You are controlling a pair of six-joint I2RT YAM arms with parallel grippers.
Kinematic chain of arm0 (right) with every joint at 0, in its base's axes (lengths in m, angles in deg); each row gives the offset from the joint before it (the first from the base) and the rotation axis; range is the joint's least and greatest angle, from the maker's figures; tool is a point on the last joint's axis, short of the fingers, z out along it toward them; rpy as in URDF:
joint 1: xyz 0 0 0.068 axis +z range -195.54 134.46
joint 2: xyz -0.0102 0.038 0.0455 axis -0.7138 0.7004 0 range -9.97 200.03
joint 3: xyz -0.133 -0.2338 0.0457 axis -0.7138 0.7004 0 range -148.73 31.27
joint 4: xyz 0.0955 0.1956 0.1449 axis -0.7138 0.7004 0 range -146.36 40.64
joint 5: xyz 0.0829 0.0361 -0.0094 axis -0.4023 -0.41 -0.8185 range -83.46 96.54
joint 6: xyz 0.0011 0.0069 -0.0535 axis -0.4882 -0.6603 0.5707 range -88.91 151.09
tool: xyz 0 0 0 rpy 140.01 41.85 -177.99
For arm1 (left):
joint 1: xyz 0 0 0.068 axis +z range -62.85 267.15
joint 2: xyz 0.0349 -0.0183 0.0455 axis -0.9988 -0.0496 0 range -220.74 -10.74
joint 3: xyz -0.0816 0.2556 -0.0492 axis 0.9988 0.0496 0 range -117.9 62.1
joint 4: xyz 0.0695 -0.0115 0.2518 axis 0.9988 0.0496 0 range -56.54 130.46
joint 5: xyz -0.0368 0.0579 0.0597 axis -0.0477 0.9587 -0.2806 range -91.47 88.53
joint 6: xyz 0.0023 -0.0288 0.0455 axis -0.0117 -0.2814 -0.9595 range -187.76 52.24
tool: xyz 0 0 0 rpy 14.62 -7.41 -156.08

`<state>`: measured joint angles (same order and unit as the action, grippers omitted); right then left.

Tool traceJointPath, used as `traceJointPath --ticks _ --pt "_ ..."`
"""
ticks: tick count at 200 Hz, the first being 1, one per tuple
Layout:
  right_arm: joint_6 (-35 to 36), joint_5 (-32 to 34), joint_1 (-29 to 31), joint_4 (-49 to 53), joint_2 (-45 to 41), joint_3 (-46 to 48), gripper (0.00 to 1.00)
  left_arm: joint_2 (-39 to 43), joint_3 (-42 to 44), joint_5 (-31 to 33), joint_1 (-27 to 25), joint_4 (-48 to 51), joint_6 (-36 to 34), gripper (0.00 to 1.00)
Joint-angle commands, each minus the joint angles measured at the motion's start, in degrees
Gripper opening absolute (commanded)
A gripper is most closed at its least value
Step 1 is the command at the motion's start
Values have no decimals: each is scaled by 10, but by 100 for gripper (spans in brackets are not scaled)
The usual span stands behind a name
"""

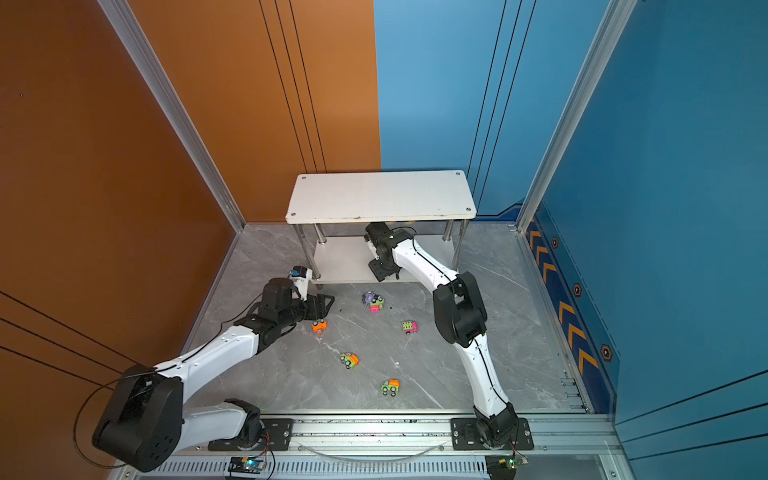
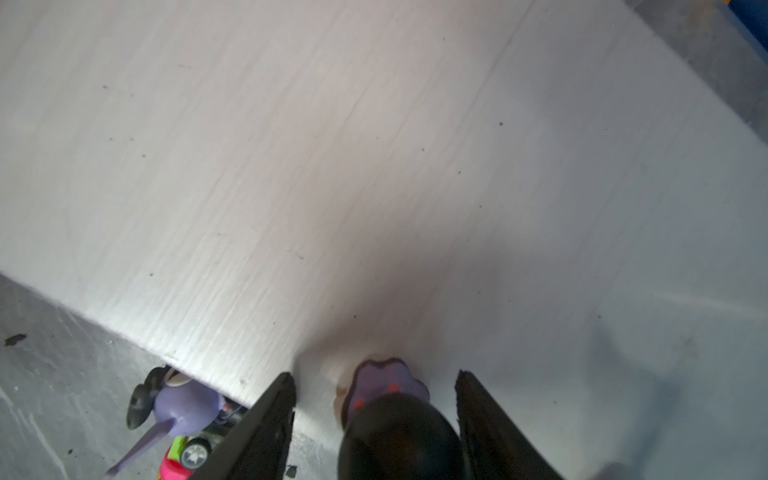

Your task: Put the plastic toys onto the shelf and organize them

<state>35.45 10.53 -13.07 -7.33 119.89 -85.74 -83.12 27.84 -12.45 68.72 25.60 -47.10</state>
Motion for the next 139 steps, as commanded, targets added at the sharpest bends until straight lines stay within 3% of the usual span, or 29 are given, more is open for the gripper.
traceJointPath --ticks 1,139 --pt "-15 18 3 -13 -34 13 64 2 -15 -9 2 10 1 73" --pt "-37 0 19 -62 -150 99 64 18 -5 -8 -3 10 5 73"
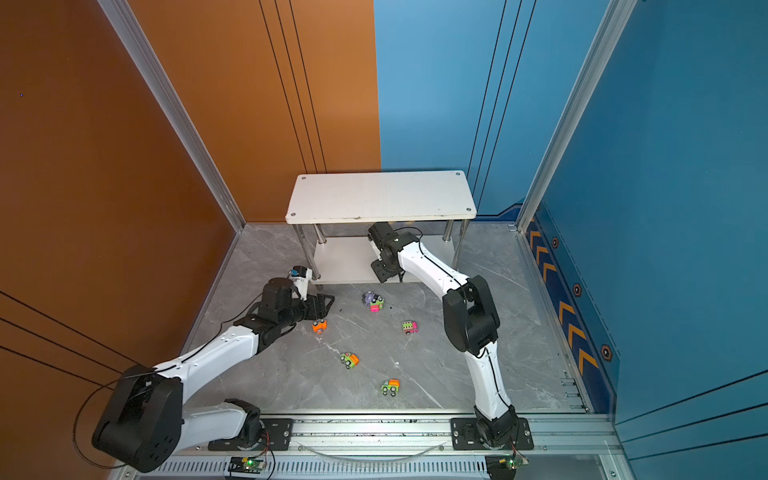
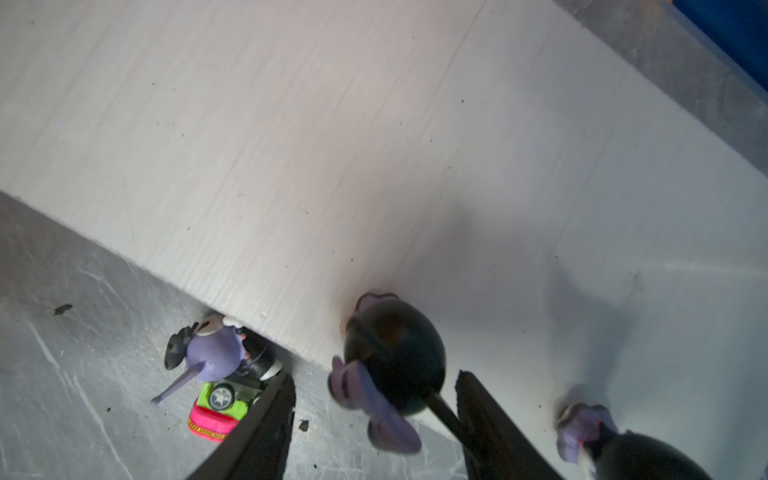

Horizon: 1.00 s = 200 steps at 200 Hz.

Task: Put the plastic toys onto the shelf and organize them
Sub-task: 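Open the right gripper and release the Kuromi beside the other figure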

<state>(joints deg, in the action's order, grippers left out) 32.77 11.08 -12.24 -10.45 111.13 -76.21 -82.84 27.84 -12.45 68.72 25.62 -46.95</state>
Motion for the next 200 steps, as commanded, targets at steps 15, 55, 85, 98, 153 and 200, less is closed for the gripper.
traceJointPath --ticks 15,55,85,98,153,200 --pt "-10 1 16 -34 -71 14 64 17 -4 -9 -3 11 4 73" --pt "-11 16 24 -39 -95 41 64 18 -5 -8 -4 11 4 73" --pt "-13 23 25 -42 -118 73 63 17 -7 -9 -5 11 4 73" --pt "-15 22 28 -45 -131 87 63 16 -7 -8 -5 11 4 73" --pt "-29 -15 53 -54 -168 150 38 6 -14 -10 -5 8 3 73" --pt "-61 -49 54 -137 -199 251 0 -1 -15 -14 -4 7 2 73"
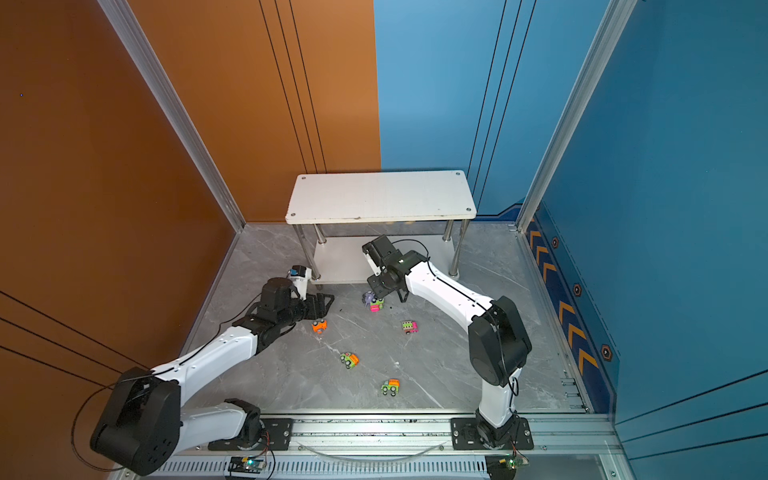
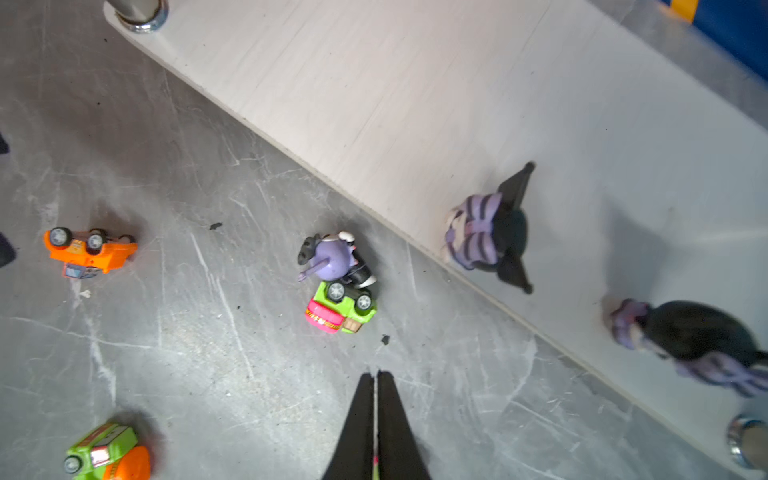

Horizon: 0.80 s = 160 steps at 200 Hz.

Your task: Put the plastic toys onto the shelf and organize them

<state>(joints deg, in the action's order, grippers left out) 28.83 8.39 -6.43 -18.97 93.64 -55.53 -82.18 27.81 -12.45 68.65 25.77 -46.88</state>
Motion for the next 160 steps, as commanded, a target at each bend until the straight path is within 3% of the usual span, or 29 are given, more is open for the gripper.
traceJointPath --ticks 1,89,126,160 --pt "-22 -22 -4 -54 -25 46 0 -8 -16 -14 -4 5 1 73" --pt "-121 -144 -70 -235 -49 183 0 -8 -12 -11 -4 3 1 73" --pt "-185 -124 -91 -342 -80 256 0 -11 -11 -11 -3 0 2 73" --pt "-203 -101 -103 -335 -67 246 0 -12 -9 -12 -4 -1 2 73"
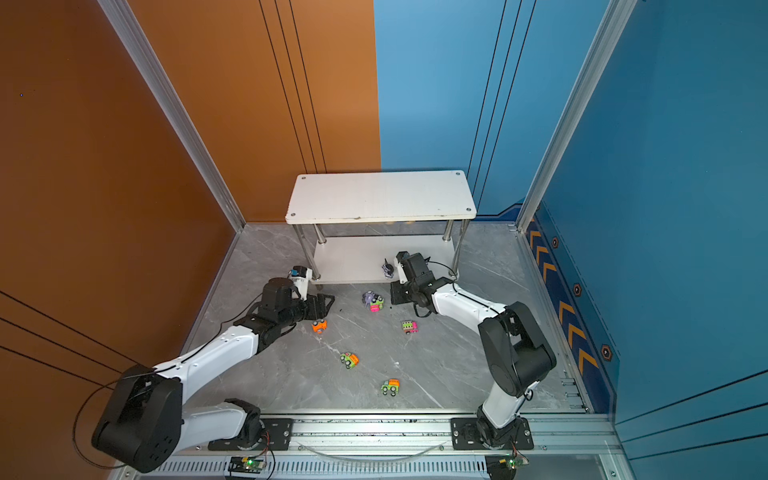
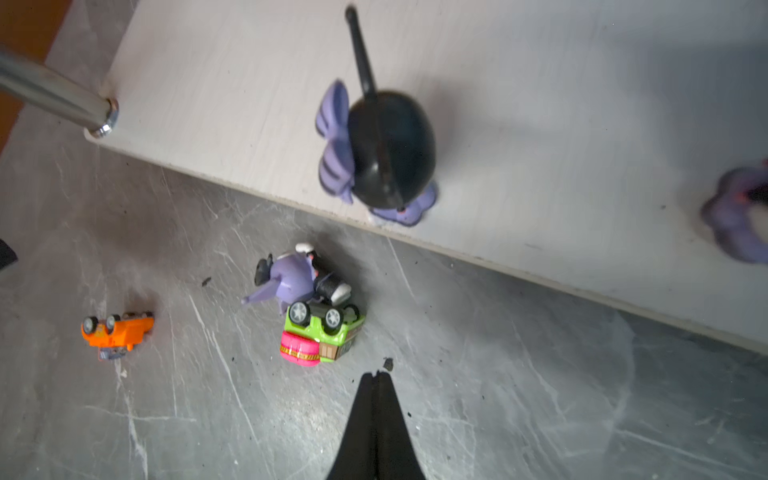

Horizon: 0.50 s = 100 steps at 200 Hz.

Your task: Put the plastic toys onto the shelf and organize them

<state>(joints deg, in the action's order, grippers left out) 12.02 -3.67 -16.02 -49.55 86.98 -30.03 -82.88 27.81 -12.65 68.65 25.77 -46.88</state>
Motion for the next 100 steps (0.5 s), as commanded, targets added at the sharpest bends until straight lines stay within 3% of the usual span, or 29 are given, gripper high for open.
traceJointPath --ticks 1,48,100 --pt "-35 20 -7 -27 1 -10 0 -5 -9 -10 -4 -1 2 73" --pt "-48 64 -6 -78 -28 30 0 -3 -9 -8 -4 3 0 73" --pt "-11 111 19 -84 -51 36 0 -10 -9 -10 -4 -4 3 73"
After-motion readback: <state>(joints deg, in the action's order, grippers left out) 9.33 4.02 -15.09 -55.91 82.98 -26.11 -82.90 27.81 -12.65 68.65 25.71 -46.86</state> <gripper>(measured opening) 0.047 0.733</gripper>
